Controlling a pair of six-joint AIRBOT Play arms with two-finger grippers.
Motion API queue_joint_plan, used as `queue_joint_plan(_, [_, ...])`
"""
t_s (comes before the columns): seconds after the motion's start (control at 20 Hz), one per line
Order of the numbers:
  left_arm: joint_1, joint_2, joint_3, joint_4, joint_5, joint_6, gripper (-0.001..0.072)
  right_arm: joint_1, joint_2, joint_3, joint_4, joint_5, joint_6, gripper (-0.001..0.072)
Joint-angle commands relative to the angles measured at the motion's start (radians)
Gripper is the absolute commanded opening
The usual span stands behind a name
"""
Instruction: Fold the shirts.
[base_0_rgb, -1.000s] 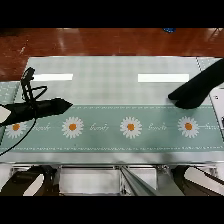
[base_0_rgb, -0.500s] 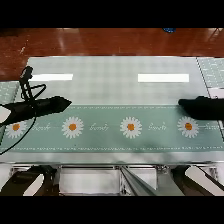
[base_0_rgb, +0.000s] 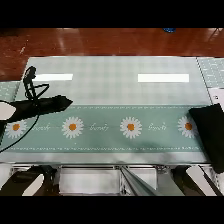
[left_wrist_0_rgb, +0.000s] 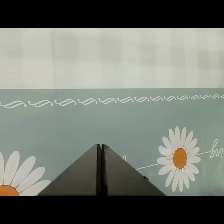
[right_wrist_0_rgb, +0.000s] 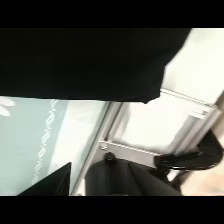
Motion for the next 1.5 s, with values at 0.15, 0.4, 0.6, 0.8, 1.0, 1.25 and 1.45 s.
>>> queue_joint_plan(0.15, [0.035,-0.094,0.205,0.004,0.029,0.0,0.0025,0.083,-0.095,0.15,0.692,-0.299,-0.082,0.0017])
queue_joint_plan(0.4, [-0.06,-0.272,0.678,0.017,-0.026,0.02,0.0025,0.671,-0.214,0.332,0.811,-0.598,-0.256,0.0017])
queue_joint_plan(0.6, [-0.185,-0.343,0.686,0.187,-0.135,-0.02,0.0025,1.081,-0.32,0.333,0.505,-0.657,-0.272,0.0018])
queue_joint_plan(0.8, [-0.187,-0.453,0.547,0.452,-0.166,-0.22,0.0026,1.197,-0.443,0.333,0.151,-0.547,-0.077,0.0018])
queue_joint_plan(1.0, [-0.147,-0.496,0.547,0.397,-0.185,-0.247,0.0026,1.199,-0.467,0.333,0.146,-0.539,-0.072,0.0018])
queue_joint_plan(1.25, [-0.147,-0.5,0.546,0.397,-0.188,-0.248,0.0026,1.199,-0.467,0.333,0.146,-0.539,-0.072,0.0018])
queue_joint_plan(1.45, [-0.147,-0.502,0.546,0.397,-0.188,-0.248,0.0026,1.199,-0.467,0.333,0.146,-0.539,-0.072,0.0018])
